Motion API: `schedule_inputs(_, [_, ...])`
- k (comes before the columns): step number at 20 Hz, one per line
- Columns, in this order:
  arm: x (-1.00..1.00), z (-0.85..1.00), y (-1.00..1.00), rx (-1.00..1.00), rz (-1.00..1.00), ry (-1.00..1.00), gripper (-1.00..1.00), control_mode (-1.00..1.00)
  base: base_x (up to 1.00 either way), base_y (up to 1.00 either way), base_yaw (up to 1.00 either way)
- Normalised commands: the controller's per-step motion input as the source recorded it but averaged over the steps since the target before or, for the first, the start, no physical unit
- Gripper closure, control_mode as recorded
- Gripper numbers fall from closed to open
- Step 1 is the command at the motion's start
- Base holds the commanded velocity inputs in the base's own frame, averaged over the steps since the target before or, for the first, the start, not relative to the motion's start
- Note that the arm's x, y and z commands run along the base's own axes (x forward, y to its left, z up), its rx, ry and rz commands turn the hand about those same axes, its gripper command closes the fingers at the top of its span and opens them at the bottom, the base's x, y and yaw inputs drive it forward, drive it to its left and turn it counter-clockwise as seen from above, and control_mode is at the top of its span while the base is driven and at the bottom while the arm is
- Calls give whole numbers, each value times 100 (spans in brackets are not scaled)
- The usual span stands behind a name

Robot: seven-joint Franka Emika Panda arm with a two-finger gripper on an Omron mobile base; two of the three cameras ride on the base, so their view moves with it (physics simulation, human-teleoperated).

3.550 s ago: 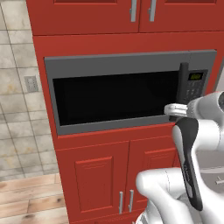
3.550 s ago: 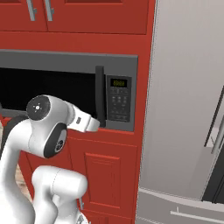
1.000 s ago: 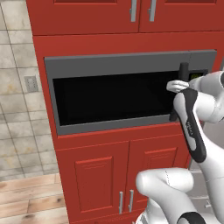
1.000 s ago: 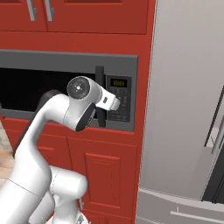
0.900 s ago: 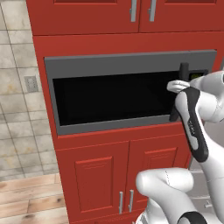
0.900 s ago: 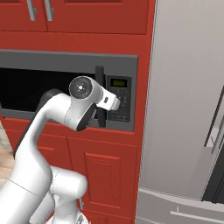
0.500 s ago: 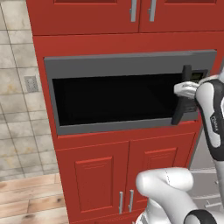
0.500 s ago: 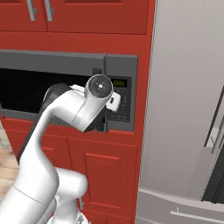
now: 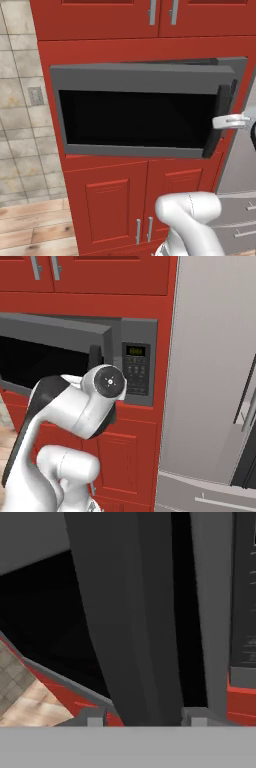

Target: Place the sponge inside the microwave to prepare for sanitizing.

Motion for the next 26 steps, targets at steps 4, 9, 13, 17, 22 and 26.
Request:
schedule_inputs(4, [-76,-16,54,0,0,-5,100,-100,0,0,0])
schedule_inputs(9, [-65,-12,56,0,-2,0,100,-100,0,0,0])
schedule_inputs(13, [-60,-4,58,0,-3,0,100,-100,0,0,0])
schedule_inputs(17, [-60,-1,55,1,-1,0,100,-100,0,0,0])
schedule_inputs(22, [-61,-6,58,1,0,0,100,-100,0,0,0])
schedule_inputs(26, [-61,-9,64,2,0,0,100,-100,0,0,0])
